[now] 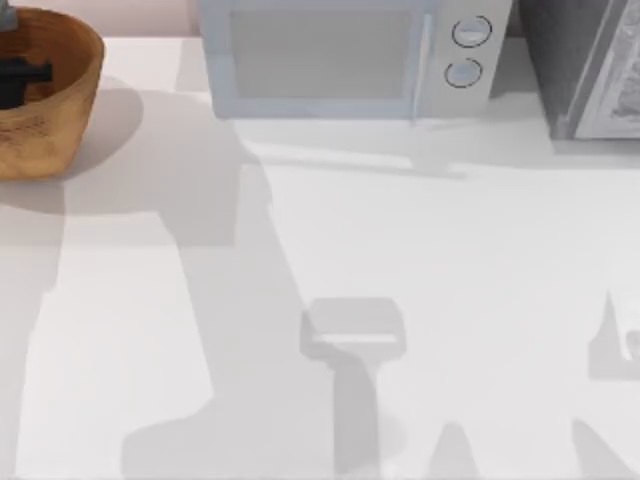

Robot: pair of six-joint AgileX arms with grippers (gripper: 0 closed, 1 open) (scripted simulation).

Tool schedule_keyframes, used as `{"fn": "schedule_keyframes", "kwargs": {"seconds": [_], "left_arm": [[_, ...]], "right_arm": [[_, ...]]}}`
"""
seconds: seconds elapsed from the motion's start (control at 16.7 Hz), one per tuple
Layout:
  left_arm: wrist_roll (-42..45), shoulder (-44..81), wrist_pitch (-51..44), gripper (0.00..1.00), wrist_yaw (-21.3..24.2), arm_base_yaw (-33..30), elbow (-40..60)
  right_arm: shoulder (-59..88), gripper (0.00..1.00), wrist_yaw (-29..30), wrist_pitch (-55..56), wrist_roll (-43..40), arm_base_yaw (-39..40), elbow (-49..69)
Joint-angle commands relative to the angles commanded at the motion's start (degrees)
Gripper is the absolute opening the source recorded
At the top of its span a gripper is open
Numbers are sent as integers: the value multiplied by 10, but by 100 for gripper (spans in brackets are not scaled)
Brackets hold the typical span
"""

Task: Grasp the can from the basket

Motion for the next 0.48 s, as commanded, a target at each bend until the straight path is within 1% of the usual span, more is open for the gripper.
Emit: {"fn": "schedule_keyframes", "kwargs": {"seconds": [0.06, 0.48], "left_arm": [[0, 0, 0, 0, 0, 0, 0], [0, 0, 0, 0, 0, 0, 0]], "right_arm": [[0, 100, 0, 0, 0, 0, 0], [0, 100, 0, 0, 0, 0, 0]]}}
